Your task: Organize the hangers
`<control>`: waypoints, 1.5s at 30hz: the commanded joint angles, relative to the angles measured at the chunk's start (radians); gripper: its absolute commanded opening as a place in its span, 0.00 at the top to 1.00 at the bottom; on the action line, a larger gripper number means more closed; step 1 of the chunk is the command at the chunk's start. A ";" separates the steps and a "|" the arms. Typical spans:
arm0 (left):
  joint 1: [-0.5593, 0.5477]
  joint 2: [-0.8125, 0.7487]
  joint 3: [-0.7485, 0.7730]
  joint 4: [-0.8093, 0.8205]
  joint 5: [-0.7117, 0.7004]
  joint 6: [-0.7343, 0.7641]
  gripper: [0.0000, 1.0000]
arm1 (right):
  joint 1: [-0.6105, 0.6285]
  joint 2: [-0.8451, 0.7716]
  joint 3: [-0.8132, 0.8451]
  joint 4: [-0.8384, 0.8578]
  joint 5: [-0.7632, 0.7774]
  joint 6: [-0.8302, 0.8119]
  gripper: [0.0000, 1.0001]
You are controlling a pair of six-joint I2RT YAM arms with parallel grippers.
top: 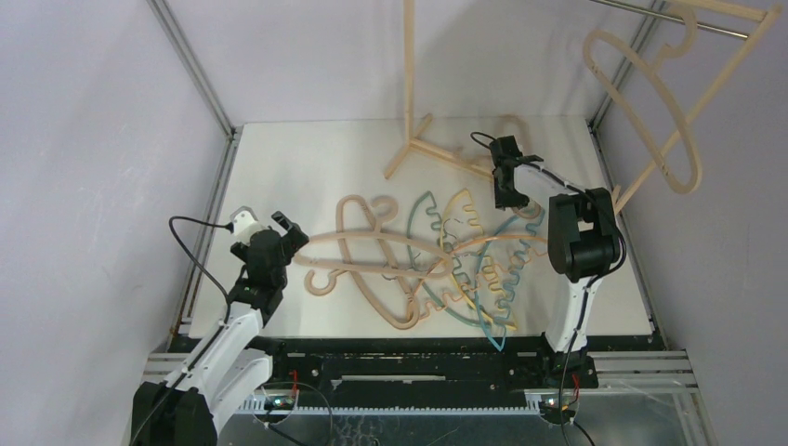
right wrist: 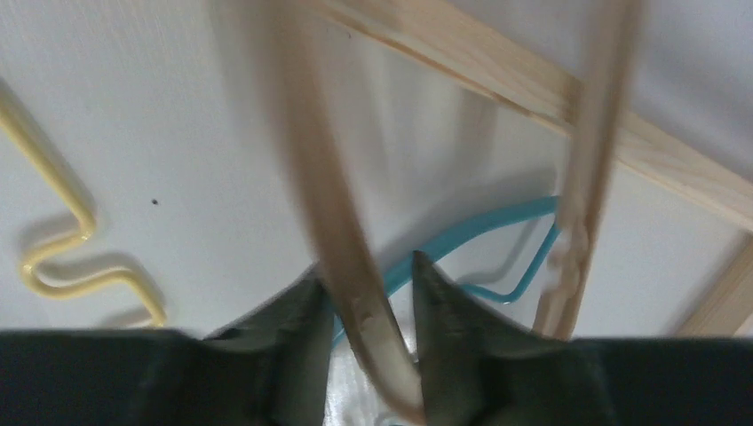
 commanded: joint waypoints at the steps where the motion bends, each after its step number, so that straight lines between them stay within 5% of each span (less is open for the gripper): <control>1: 0.005 -0.001 0.026 0.045 -0.004 0.018 0.01 | -0.003 -0.015 -0.010 0.038 -0.002 -0.003 0.79; 2: 0.006 -0.004 0.026 0.045 -0.004 0.018 0.01 | 0.000 -0.022 -0.012 0.036 -0.005 0.001 0.97; 3: 0.005 -0.007 0.027 0.044 -0.005 0.016 0.01 | 0.006 -0.032 -0.014 0.038 -0.005 0.002 1.00; 12: 0.006 -0.016 0.031 0.042 -0.005 0.012 0.01 | 0.167 -0.198 0.043 -0.014 -0.053 0.007 1.00; 21: 0.005 -0.026 0.034 0.033 -0.006 0.011 0.00 | 0.192 -0.348 0.314 0.069 -0.368 0.124 1.00; 25: 0.006 -0.036 0.036 0.030 -0.004 0.011 0.00 | 0.187 -0.389 0.342 0.195 -0.275 0.164 1.00; 32: 0.005 -0.035 0.036 0.030 -0.007 0.014 0.00 | 0.212 -0.312 0.499 0.166 0.015 0.120 1.00; 45: 0.006 -0.030 0.026 0.036 -0.016 0.021 0.00 | 0.158 -0.278 0.508 0.140 0.113 0.096 1.00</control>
